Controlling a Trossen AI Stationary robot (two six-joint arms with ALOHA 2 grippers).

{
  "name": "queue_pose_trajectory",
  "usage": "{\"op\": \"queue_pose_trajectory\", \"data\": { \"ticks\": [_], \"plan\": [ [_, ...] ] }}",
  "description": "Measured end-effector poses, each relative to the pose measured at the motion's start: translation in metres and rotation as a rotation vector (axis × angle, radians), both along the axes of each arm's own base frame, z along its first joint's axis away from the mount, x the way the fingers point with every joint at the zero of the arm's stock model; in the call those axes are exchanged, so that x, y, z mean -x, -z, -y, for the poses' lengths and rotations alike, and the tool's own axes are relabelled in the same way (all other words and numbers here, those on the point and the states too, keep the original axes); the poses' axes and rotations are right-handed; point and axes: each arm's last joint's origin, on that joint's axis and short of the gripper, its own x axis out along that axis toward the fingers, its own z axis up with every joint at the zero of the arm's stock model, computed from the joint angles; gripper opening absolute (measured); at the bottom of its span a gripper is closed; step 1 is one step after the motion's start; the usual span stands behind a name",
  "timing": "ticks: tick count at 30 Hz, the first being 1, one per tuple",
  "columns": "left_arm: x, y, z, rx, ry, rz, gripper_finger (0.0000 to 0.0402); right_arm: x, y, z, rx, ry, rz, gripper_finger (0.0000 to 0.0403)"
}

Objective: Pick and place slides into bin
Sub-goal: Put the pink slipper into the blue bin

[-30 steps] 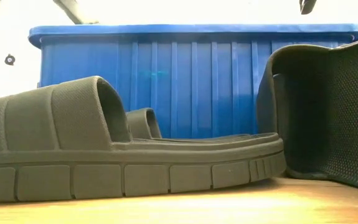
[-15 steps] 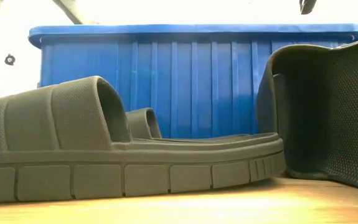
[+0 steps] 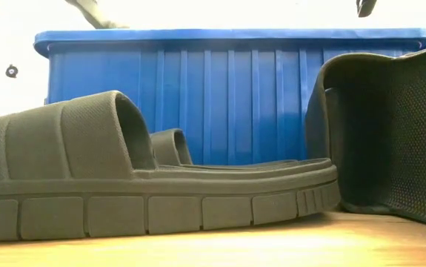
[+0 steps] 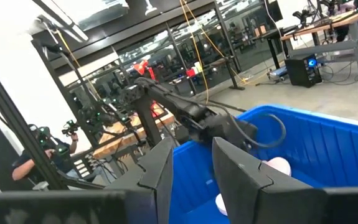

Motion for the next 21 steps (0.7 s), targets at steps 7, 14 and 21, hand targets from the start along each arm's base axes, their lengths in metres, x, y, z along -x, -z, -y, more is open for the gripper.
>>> {"op": "queue_pose_trajectory", "data": {
  "ticks": [7, 14, 21],
  "plan": [
    [0.009, -0.074, 0.023, -0.047, 0.051, 0.292, 0.0373, 0.000, 0.000, 0.000, 0.000, 0.000, -0.001, 0.0111],
    [0.040, -0.153, 0.087, 0.348, 0.090, 0.824, 0.0373, 0.000, 0.000, 0.000, 0.000, 0.000, -0.001, 0.0111],
    [0.092, -0.199, 0.158, 0.969, 0.214, 1.075, 0.0373, 0.000, 0.000, 0.000, 0.000, 0.000, -0.001, 0.0111]
  ]
}}
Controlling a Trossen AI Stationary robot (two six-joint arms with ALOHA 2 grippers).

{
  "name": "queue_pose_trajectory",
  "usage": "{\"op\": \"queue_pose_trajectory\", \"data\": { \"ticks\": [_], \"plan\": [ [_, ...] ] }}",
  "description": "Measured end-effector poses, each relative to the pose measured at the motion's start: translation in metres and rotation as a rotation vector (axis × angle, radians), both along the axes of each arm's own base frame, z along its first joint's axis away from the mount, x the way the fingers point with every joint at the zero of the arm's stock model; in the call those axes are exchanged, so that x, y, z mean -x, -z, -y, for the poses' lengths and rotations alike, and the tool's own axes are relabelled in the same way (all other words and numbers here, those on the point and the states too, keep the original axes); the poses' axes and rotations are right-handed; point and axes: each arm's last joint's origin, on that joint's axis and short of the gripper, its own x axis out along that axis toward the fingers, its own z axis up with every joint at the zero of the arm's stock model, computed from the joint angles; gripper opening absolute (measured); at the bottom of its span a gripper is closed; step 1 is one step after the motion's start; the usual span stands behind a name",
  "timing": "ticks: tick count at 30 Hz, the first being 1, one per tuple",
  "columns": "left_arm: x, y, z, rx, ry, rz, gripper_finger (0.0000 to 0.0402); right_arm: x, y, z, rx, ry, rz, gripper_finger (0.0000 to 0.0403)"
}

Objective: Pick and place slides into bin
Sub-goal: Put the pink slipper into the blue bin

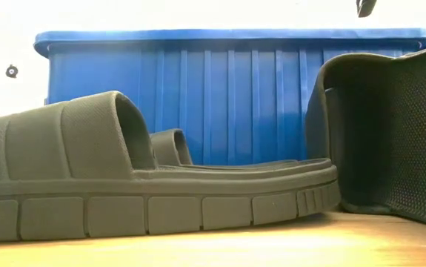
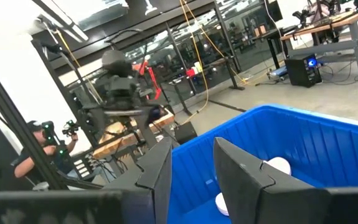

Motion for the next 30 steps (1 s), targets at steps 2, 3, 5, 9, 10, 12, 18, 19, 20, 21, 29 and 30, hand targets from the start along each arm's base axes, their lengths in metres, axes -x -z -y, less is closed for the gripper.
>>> {"op": "queue_pose_trajectory", "data": {
  "ticks": [2, 3, 5, 9, 10, 12, 18, 19, 20, 21, 29, 30],
  "plan": [
    [0.014, 0.003, 0.015, 0.058, 0.019, -0.049, 0.0373, 0.000, 0.000, 0.000, 0.000, 0.000, 0.000, 0.0111],
    [0.020, 0.005, 0.022, 0.070, 0.022, -0.085, 0.0373, 0.000, 0.000, 0.000, 0.000, 0.000, 0.000, 0.0111],
    [0.028, 0.012, 0.035, 0.085, 0.005, -0.170, 0.0373, 0.000, 0.000, 0.000, 0.000, 0.000, 0.000, 0.0111],
    [0.029, 0.021, 0.064, 0.116, 0.030, -0.253, 0.0370, 0.000, 0.000, 0.000, 0.000, 0.000, 0.000, 0.0111],
    [0.027, 0.023, 0.072, 0.113, 0.051, -0.264, 0.0367, 0.000, 0.000, 0.000, 0.000, 0.000, 0.000, 0.0111],
    [0.020, 0.031, 0.090, 0.070, 0.104, -0.305, 0.0360, 0.000, 0.000, 0.000, 0.000, 0.000, -0.001, 0.0111],
    [-0.004, 0.073, 0.134, -0.087, 0.182, -0.498, 0.0340, 0.000, 0.001, 0.000, 0.000, 0.000, -0.006, 0.0111],
    [-0.007, 0.082, 0.139, -0.117, 0.190, -0.549, 0.0338, 0.000, 0.001, 0.000, 0.000, 0.000, -0.006, 0.0111],
    [-0.009, 0.090, 0.144, -0.146, 0.195, -0.601, 0.0337, 0.000, 0.001, 0.000, 0.000, 0.000, -0.006, 0.0111],
    [-0.012, 0.099, 0.149, -0.176, 0.200, -0.653, 0.0336, 0.000, 0.001, 0.000, 0.000, 0.000, -0.006, 0.0111],
    [-0.031, 0.147, 0.174, -0.376, 0.161, -0.808, 0.0335, 0.000, 0.001, 0.000, -0.001, 0.000, -0.005, 0.0111],
    [-0.032, 0.151, 0.176, -0.409, 0.151, -0.804, 0.0335, 0.000, 0.001, 0.000, -0.001, 0.000, -0.006, 0.0111]
  ]
}}
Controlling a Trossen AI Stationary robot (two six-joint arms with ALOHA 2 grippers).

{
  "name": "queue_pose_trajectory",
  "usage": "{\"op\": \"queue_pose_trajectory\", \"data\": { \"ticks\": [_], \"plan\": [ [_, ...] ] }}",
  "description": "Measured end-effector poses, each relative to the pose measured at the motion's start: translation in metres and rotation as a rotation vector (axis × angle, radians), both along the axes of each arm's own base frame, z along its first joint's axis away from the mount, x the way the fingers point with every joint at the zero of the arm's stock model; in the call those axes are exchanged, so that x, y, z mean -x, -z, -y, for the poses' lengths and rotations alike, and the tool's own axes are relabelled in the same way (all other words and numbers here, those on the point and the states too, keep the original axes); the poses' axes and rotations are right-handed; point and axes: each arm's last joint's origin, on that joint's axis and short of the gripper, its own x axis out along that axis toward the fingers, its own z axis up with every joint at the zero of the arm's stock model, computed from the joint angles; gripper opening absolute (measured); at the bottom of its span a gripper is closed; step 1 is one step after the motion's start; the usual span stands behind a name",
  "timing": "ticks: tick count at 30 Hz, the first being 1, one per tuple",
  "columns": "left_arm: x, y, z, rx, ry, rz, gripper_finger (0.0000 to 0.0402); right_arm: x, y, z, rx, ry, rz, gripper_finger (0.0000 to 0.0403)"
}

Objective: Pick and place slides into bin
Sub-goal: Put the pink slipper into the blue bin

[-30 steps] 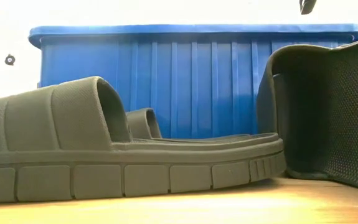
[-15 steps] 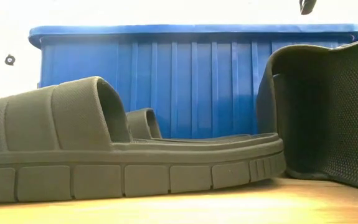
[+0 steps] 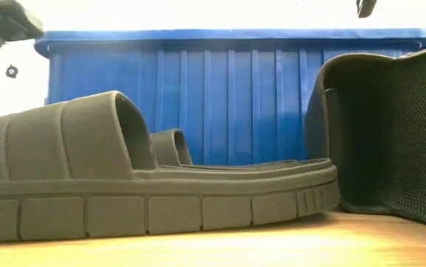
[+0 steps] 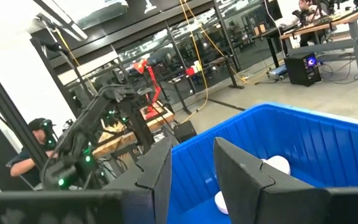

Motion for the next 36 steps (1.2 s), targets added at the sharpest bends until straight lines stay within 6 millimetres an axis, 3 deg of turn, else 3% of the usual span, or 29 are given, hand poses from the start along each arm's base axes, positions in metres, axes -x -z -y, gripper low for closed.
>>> {"op": "queue_pose_trajectory", "data": {
  "ticks": [14, 19, 24, 32, 36],
  "plan": [
    [-0.003, 0.042, 0.028, -0.287, 0.033, 0.051, 0.0335, 0.000, 0.000, 0.000, 0.000, -0.001, 0.000, 0.0111],
    [-0.007, 0.058, 0.032, -0.335, -0.031, 0.043, 0.0312, 0.000, 0.000, 0.000, 0.000, -0.001, 0.000, 0.0111],
    [-0.009, 0.074, 0.036, -0.345, -0.021, -0.033, 0.0237, 0.000, 0.000, 0.000, 0.000, 0.000, 0.000, 0.0111],
    [-0.001, 0.060, 0.028, -0.340, -0.022, -0.072, 0.0021, 0.000, 0.000, 0.000, 0.000, -0.001, 0.000, 0.0111],
    [0.002, 0.042, 0.024, -0.241, 0.001, -0.078, 0.0009, 0.000, 0.000, 0.000, 0.000, -0.001, 0.000, 0.0111]
  ]
}}
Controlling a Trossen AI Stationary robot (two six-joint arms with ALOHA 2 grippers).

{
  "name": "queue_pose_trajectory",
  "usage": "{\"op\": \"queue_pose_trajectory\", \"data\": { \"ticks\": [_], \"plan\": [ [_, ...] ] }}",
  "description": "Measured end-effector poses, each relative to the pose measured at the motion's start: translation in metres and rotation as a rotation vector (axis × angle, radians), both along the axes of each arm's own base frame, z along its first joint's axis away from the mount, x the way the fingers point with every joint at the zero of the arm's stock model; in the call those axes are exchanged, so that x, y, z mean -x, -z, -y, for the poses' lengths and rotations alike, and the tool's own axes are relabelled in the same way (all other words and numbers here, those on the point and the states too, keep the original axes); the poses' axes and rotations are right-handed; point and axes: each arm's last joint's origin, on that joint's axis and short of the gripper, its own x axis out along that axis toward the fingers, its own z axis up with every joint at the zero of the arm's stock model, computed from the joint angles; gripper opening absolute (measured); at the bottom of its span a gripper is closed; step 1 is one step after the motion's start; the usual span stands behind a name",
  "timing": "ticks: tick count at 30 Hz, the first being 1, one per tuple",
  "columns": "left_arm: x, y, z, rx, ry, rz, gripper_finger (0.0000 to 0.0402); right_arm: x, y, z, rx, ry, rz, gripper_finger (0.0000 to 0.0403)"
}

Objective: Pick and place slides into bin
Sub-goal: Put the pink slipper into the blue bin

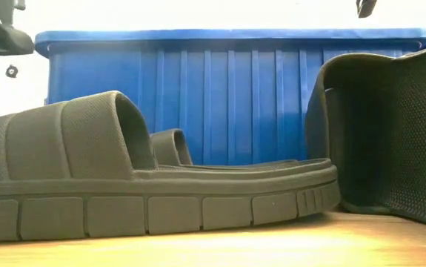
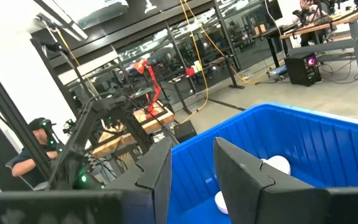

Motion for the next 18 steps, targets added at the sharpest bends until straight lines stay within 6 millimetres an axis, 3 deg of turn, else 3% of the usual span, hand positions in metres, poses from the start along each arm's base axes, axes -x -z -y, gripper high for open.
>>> {"op": "queue_pose_trajectory", "data": {
  "ticks": [5, 10, 13, 18],
  "plan": [
    [0.004, -0.050, -0.007, 0.315, 0.103, 0.049, 0.0003, 0.000, 0.000, 0.000, 0.000, 0.000, -0.001, 0.0111],
    [0.000, -0.112, -0.024, 0.586, 0.192, 0.403, 0.0001, 0.000, 0.001, 0.000, -0.001, 0.000, -0.011, 0.0111],
    [-0.004, -0.145, -0.048, 0.555, 0.147, 0.681, 0.0001, 0.000, 0.002, 0.000, -0.001, 0.000, -0.017, 0.0111],
    [-0.016, -0.181, -0.094, 0.260, 0.015, 0.952, 0.0001, 0.000, 0.002, 0.000, -0.002, -0.001, -0.019, 0.0111]
  ]
}}
